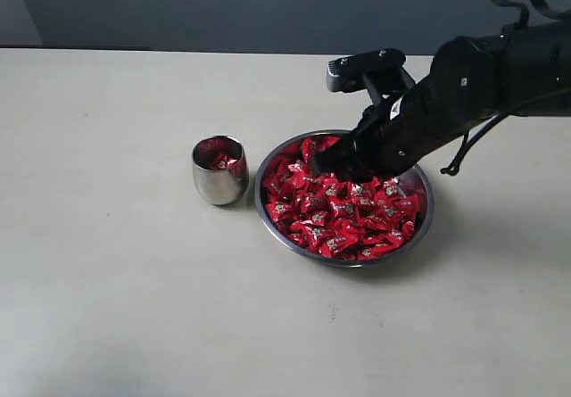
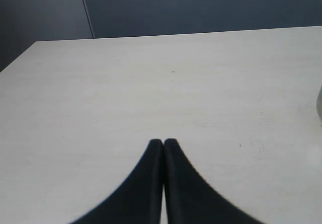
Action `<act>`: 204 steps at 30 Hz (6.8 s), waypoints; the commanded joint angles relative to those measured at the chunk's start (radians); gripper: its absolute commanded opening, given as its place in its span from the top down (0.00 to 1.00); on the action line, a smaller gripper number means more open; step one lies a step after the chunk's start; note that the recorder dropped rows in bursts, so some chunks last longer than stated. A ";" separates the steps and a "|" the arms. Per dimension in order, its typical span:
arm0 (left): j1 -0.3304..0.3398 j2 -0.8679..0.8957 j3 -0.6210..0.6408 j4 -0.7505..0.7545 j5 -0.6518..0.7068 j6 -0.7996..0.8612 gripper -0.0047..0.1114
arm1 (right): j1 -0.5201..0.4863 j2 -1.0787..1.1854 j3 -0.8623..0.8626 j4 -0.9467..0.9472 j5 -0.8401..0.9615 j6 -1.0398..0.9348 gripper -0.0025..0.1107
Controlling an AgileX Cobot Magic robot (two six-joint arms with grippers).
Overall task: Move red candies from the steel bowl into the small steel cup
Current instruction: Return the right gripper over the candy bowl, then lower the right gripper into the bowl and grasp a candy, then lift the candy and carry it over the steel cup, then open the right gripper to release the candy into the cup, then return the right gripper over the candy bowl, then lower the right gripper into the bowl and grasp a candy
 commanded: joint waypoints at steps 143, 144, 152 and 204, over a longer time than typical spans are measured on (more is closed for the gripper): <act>-0.007 -0.005 0.005 0.002 -0.008 -0.001 0.96 | 0.128 0.424 -0.697 0.283 0.308 -0.285 0.68; -0.007 -0.005 0.005 0.002 -0.008 -0.001 0.96 | 0.128 0.419 -0.697 0.277 0.317 -0.285 0.68; -0.007 -0.005 0.005 0.002 -0.008 -0.001 0.96 | 0.126 0.298 -0.617 0.223 0.244 -0.289 0.68; -0.007 -0.005 0.005 0.002 -0.008 -0.001 0.96 | -0.166 0.112 0.060 0.196 0.010 -0.258 0.68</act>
